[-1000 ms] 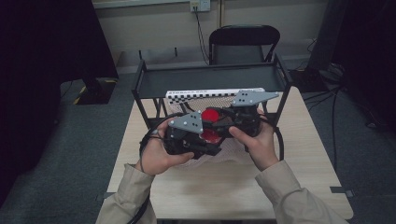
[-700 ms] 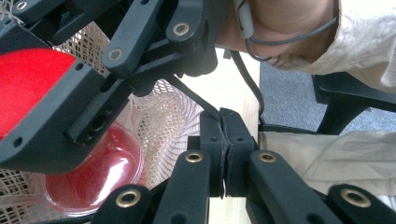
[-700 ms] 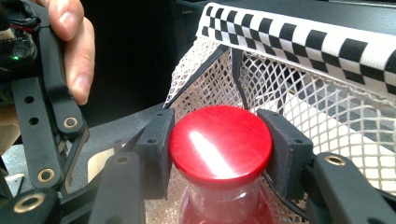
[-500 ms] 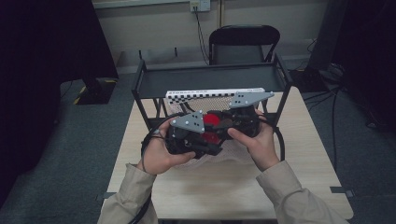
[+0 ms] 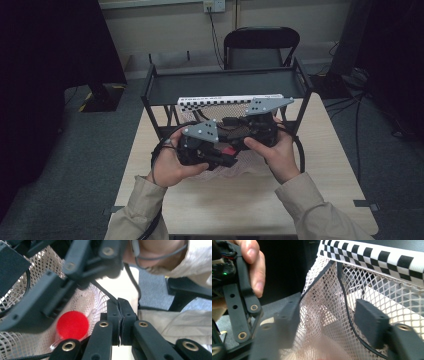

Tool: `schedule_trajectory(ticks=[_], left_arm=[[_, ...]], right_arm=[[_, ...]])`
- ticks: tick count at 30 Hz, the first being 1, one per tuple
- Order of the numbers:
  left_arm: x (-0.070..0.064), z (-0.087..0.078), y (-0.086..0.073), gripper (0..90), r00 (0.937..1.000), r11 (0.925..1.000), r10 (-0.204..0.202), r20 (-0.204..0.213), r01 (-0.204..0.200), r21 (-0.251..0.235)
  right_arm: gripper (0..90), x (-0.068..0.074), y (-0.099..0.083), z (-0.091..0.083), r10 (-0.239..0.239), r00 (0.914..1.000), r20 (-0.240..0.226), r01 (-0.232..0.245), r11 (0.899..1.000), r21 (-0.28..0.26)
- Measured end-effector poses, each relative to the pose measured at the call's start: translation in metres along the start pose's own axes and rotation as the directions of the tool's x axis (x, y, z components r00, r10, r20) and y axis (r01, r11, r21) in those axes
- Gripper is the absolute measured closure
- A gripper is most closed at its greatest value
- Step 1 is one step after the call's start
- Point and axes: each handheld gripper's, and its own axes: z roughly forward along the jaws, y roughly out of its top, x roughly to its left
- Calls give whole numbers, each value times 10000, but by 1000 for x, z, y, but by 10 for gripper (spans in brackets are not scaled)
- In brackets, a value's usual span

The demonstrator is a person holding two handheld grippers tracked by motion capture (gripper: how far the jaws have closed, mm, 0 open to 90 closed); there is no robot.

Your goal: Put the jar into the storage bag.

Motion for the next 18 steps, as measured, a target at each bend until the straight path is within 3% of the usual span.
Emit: schedule_trajectory(ticks=[2,3,7,13,18], left_arm=[[0,1,-1,887,10000,10000,-13,-18,13,59],[1,2,-1,886,10000,10000,-36,-30,36,91],[3,2,-3,884,9999,9999,-136,-46,136,26],[7,5,-9,883,9994,9994,-350,17,350,-47],[13,9,-14,864,9983,9984,-563,-177,563,-28]], right_arm=[[279,0,0,1,13,10000,-34,-13,10000,-18],[183,2,0,2,52,10000,-14,-52,10000,28],[89,3,-1,4,21,9998,192,-20,10000,-43],[72,2,-3,3,28,9996,289,-25,9999,-99],[70,-2,-6,1,103,9992,396,-98,9999,-126]])
